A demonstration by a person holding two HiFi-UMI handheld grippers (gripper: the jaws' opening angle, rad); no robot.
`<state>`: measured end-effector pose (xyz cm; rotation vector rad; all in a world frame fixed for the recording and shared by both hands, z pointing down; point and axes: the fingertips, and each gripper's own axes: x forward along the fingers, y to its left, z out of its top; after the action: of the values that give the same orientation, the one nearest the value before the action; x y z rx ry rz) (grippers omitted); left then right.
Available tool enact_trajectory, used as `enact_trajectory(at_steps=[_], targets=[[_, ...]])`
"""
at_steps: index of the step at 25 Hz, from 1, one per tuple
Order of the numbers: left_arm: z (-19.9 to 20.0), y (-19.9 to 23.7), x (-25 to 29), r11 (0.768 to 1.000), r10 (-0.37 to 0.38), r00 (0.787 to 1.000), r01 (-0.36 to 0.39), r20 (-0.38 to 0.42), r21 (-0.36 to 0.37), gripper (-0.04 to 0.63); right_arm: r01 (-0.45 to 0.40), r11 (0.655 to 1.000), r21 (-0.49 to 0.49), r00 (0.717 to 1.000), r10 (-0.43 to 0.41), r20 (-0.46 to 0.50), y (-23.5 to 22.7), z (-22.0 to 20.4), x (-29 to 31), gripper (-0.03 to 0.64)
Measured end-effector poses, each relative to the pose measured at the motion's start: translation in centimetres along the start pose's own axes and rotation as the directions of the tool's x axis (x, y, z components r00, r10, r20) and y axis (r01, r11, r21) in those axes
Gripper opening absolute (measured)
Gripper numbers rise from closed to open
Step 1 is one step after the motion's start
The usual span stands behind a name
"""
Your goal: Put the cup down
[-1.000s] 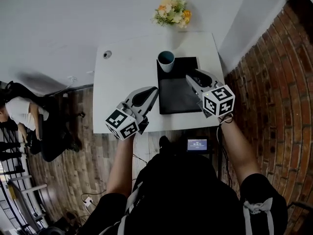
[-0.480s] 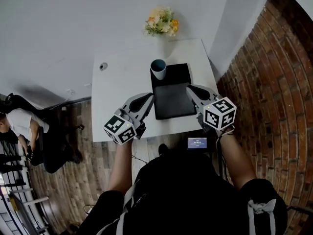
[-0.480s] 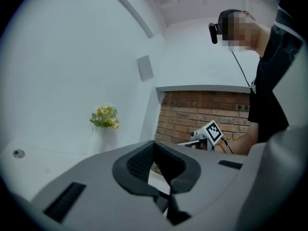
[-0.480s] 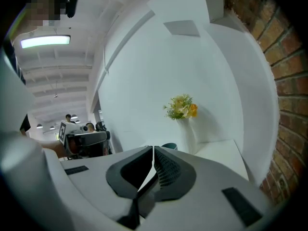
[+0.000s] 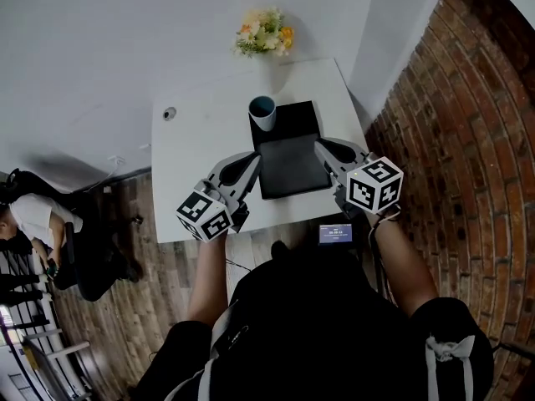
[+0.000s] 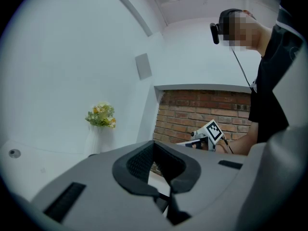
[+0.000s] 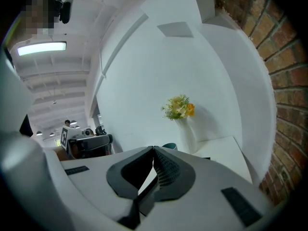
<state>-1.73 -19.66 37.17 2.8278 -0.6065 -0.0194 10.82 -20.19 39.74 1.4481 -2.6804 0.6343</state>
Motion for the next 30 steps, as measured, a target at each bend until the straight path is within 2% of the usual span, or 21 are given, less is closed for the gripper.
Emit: enact_trajectory(at_steps=[6, 11, 30], targets=[[-0.2, 0.06, 0.33, 1.0, -0.003, 1.0, 0.003, 0.0, -0.008, 0.008, 0.001, 1.0, 0.02, 1.0, -0.001, 0.006, -0.35, -0.01, 0.0, 0.015], [-0.17, -0.01, 0.3, 1.0, -0.006, 1.0, 0.006, 0.001, -0.012, 0.008, -0.01, 0.996, 0.09, 0.999, 0.007, 0.032, -0.76, 0.31, -0.24, 0.015], [-0.08, -0.12, -0.46, 1.0, -0.013, 1.0, 0.013, -0.001, -0.022, 0.008, -0.007, 0.999, 0.032, 1.0, 0.007, 0.015, 0.1, 0.06, 0.4, 0.014]])
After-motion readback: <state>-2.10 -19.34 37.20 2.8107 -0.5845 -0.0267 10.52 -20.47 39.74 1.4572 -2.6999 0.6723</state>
